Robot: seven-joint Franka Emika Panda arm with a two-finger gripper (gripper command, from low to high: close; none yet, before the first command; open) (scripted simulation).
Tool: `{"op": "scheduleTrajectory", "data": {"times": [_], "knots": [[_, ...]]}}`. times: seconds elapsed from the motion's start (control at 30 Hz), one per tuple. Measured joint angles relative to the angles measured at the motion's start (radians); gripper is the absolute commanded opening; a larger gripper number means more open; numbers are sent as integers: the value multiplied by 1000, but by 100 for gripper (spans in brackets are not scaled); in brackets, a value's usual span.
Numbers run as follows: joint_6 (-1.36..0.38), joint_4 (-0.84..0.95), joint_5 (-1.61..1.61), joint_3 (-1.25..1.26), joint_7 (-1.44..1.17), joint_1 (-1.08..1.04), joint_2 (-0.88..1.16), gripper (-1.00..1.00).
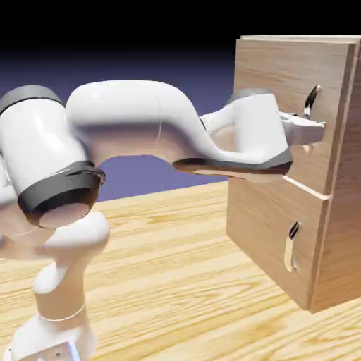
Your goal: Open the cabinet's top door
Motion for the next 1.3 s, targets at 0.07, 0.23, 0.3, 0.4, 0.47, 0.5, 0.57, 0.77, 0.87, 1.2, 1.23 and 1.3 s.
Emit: {"op": "scheduleTrajectory", "data": {"times": [0.07, 0.23, 0.3, 0.4, 0.47, 0.5, 0.57, 0.77, 0.87, 1.2, 1.23, 1.3], "knots": [[-33, -54, 31, 56, 0, -72, 12, -100], [-109, -177, 113, 207, 0, -254, 33, -100], [-136, -222, 148, 271, 0, -326, 37, -100], [-173, -287, 205, 371, -3, -435, 39, -100], [-216, -344, 268, 443, -34, -504, 18, -100], [-240, -374, 303, 479, -53, -536, 4, -100], [-248, -401, 333, 547, -38, -608, 10, -100], [-256, -471, 430, 755, -1, -820, 13, -100], [-262, -509, 499, 864, 0, -924, -3, -100], [-213, -600, 741, 1223, 0, -1278, -91, -100], [-202, -606, 764, 1257, 0, -1315, -103, -100], [-176, -617, 812, 1324, 0, -1387, -129, -100]]}}
